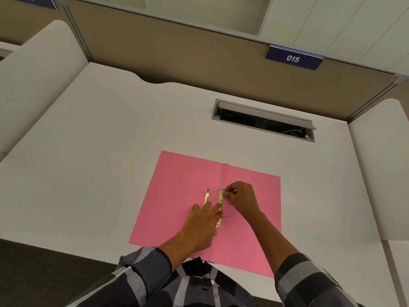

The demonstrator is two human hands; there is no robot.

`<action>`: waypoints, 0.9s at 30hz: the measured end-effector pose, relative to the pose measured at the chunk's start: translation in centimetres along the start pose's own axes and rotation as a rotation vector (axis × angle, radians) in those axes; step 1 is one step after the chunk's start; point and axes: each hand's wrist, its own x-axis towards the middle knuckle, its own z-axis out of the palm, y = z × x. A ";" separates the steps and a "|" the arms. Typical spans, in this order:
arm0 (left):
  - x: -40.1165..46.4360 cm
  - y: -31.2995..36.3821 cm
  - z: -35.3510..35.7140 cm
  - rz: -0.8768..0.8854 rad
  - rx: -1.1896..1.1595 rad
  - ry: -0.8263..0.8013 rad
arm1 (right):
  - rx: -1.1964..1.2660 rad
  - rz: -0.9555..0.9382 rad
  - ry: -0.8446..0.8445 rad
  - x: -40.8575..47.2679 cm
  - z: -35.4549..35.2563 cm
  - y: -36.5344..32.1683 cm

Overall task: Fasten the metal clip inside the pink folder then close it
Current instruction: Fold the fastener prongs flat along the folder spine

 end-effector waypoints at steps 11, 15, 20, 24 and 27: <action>0.0 0.4 -0.1 -0.020 0.004 0.000 | -0.140 -0.131 -0.082 1.3 0.0 -1.0; 0.0 0.4 0.1 -0.026 0.008 0.002 | -0.181 -0.173 -0.117 1.6 -0.2 -1.1; 0.1 0.4 0.3 -0.026 0.008 -0.002 | -0.224 -0.194 -0.141 1.9 -0.4 -1.2; 0.2 0.4 0.4 -0.029 0.016 -0.007 | -0.263 -0.215 -0.151 2.0 -0.4 -1.5; 0.2 0.4 0.4 -0.033 0.022 -0.010 | -0.310 -0.250 -0.173 2.1 -0.6 -1.8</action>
